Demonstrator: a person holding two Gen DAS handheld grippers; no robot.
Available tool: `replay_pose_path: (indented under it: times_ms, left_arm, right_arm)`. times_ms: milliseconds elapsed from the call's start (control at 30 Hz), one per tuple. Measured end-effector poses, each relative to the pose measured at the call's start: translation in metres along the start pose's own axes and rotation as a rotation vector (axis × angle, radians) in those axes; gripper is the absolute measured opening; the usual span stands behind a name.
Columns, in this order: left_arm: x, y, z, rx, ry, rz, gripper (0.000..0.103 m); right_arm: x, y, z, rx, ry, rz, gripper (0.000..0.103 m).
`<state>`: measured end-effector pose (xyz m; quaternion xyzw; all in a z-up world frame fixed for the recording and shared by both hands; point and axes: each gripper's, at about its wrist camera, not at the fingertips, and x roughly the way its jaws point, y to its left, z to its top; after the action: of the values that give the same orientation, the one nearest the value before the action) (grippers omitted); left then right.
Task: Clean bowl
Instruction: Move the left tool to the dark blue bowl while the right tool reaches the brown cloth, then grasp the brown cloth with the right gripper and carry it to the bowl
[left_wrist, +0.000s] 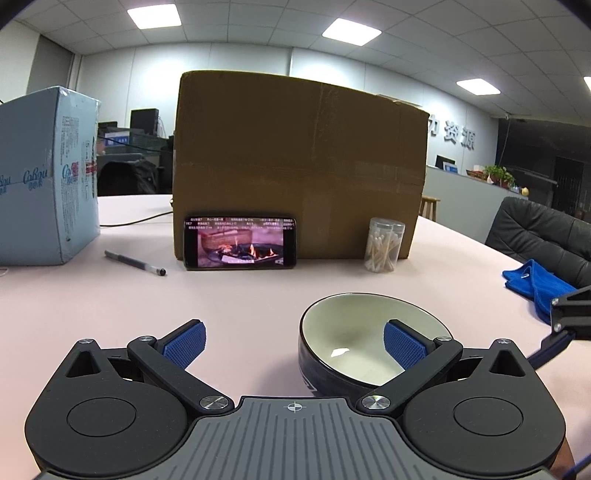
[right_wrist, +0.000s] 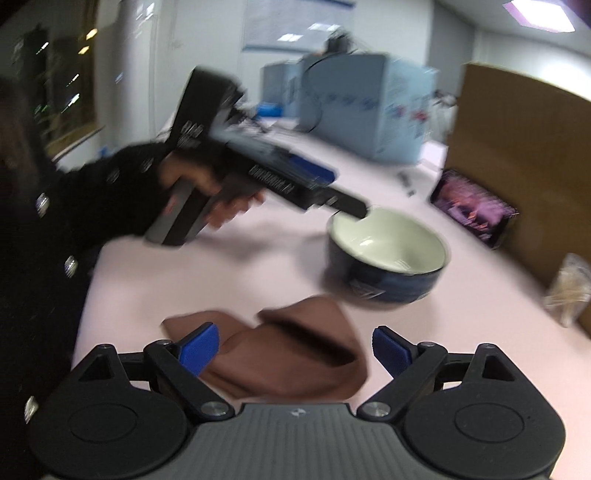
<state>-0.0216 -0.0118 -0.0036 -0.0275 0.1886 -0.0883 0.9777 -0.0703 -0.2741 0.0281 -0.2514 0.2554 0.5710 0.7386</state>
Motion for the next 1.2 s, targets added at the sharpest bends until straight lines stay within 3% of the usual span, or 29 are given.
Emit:
replay_pose_path:
  times_ms: [167,333,433,533,600,667,733,867,1000,1200]
  left_arm:
    - [-0.002,0.000,-0.001,-0.004,-0.004,-0.010,0.103]
    - [-0.003,0.000,-0.001,-0.006,-0.006,-0.020,0.103]
    - [-0.004,0.002,-0.001,-0.019,-0.010,-0.024,0.103]
    - [-0.003,0.003,-0.001,-0.028,-0.009,-0.029,0.103]
    - [-0.003,0.004,-0.001,-0.033,-0.009,-0.034,0.103]
    - [-0.002,0.005,-0.001,-0.040,-0.006,-0.038,0.103]
    - [-0.002,0.006,-0.001,-0.046,-0.006,-0.039,0.103]
    - [-0.002,0.007,-0.001,-0.054,-0.007,-0.038,0.103]
    - [-0.003,0.006,-0.001,-0.048,-0.012,-0.029,0.103]
    - [-0.006,0.006,0.003,-0.038,-0.019,-0.013,0.103]
  right_arm:
    - [0.002,0.010,0.004,-0.076,0.099,0.074,0.092]
    - [0.014,0.001,0.010,-0.092,0.148,0.073,0.090]
    - [0.027,-0.011,0.015,-0.079,0.167,0.088,0.078]
    - [0.037,-0.025,0.020,-0.040,0.192,0.131,0.073]
    - [0.038,-0.032,0.022,-0.028,0.191,0.154,0.060]
    - [0.036,-0.037,0.024,-0.034,0.183,0.156,0.034]
    - [0.034,-0.038,0.025,-0.040,0.177,0.147,0.021]
    - [0.027,-0.035,0.031,-0.070,0.131,0.081,0.012]
    - [0.002,-0.041,0.040,-0.030,-0.032,0.006,0.012]
    - [-0.017,-0.060,0.057,-0.012,-0.136,-0.181,0.012]
